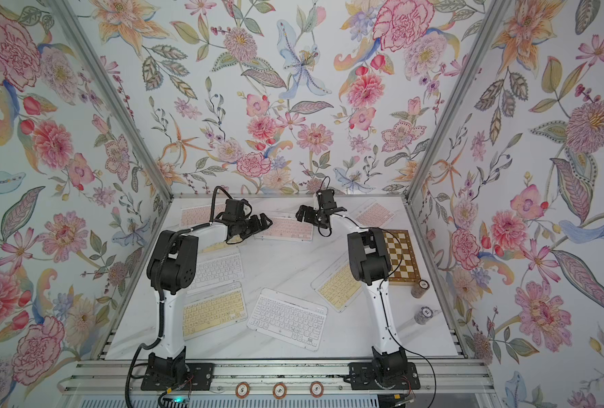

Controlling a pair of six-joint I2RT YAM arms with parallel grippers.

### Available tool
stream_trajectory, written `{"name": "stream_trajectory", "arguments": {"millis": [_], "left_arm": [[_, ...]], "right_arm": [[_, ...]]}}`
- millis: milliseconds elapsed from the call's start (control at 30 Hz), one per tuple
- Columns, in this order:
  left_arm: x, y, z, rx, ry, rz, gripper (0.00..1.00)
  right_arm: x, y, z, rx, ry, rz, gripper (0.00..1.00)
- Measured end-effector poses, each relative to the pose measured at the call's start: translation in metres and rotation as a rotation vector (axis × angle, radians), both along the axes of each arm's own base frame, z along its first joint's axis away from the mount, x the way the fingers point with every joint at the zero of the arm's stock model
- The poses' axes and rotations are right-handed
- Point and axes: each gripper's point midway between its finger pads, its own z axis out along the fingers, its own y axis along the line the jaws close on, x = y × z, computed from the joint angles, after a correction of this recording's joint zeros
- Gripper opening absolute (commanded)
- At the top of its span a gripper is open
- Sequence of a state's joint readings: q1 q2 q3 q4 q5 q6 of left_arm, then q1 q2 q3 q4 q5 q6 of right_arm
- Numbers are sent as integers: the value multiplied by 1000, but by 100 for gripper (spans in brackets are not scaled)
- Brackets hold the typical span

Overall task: Stack the numeric keypads
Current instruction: Adjust the numeric keypads at the center of the board.

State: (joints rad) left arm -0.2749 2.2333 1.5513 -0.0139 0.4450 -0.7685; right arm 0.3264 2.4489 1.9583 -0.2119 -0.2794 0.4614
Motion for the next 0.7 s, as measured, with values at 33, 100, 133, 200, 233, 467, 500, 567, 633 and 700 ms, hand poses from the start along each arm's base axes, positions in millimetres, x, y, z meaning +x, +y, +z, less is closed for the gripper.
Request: {"name": "stream_trajectory", "arguments": {"millis": [33,100,133,200,233,467,500,567,633,700], "left_arm": [[0,0,0,-1,0,0,99],[0,0,0,-3,-4,1,99],[0,0,0,-4,-6,0,99],[0,-1,0,-6,-8,-1,99],[0,-1,0,-7,-8,-1,99],[0,-1,0,-10,-18,-2,99],[-1,0,0,-10,-18,-2,99],[-1,0,0,-10,-19,-2,99],[-2,0,0,-10,-17,-2,99],[-3,0,0,-11,-15,-4,99]], "right_arm": [[0,1,0,-5,-2,0,99],[1,1,0,-15,-2,1,99],[2,1,0,-23,-5,-2,99],[3,1,-1,-32,-6,-2,99],[4,0,0,-36,-7,-3,99],[3,-1,-2,-61,-4,-7,99],[2,-1,-2,-63,-4,-6,99],[3,-1,-2,-66,-5,-6,99],[3,-1,-1,-67,-5,-7,99],[4,0,0,-67,-7,-6,99]]}}
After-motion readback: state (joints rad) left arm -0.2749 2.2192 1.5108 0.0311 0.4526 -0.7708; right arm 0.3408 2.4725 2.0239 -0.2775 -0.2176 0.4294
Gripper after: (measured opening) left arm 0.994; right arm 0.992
